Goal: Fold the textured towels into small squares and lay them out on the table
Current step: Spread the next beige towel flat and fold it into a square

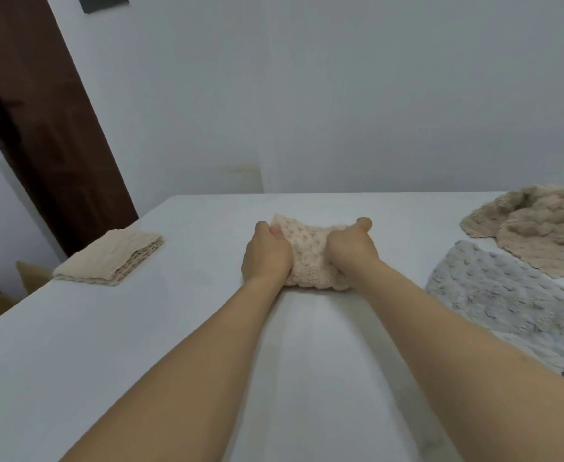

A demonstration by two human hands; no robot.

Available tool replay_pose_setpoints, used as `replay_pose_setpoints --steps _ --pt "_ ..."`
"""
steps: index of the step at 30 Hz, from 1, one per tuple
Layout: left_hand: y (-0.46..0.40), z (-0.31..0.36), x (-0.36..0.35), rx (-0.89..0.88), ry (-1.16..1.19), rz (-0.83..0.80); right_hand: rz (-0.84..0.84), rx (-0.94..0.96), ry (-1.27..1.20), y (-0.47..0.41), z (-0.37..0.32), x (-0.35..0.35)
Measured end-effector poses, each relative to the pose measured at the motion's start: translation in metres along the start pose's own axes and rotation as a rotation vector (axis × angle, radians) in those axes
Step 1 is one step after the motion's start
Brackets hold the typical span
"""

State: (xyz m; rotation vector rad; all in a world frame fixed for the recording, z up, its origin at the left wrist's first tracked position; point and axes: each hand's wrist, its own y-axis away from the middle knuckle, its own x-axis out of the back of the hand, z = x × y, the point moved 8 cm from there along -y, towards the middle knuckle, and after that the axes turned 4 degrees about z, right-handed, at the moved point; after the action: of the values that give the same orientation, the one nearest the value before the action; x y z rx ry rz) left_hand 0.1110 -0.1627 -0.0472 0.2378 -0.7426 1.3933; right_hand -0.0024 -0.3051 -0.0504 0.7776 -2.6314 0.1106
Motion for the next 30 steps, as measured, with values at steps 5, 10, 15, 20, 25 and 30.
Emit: replay_pose_setpoints --steps 5,10,15,20,25,30 --pt "-0.065 0.011 -0.042 0.028 0.006 0.003 0.063 0.236 0.137 -0.069 -0.031 -0.017" --pt "-0.133 0.037 -0.067 0.057 -0.062 -0.012 0.149 0.317 0.221 -0.138 -0.061 -0.021" --pt "-0.186 0.051 -0.103 0.077 -0.182 -0.061 0.108 0.196 0.436 -0.204 -0.063 -0.040" --pt "-0.182 0.033 -0.138 -0.010 -0.467 -0.044 0.111 0.240 0.711 -0.224 -0.024 -0.059" --pt "-0.184 0.029 -0.137 0.000 -0.466 -0.020 0.220 0.279 0.700 -0.232 -0.017 -0.053" --pt "-0.184 0.031 -0.135 -0.034 -0.415 0.018 0.321 0.372 0.539 -0.221 -0.027 -0.047"
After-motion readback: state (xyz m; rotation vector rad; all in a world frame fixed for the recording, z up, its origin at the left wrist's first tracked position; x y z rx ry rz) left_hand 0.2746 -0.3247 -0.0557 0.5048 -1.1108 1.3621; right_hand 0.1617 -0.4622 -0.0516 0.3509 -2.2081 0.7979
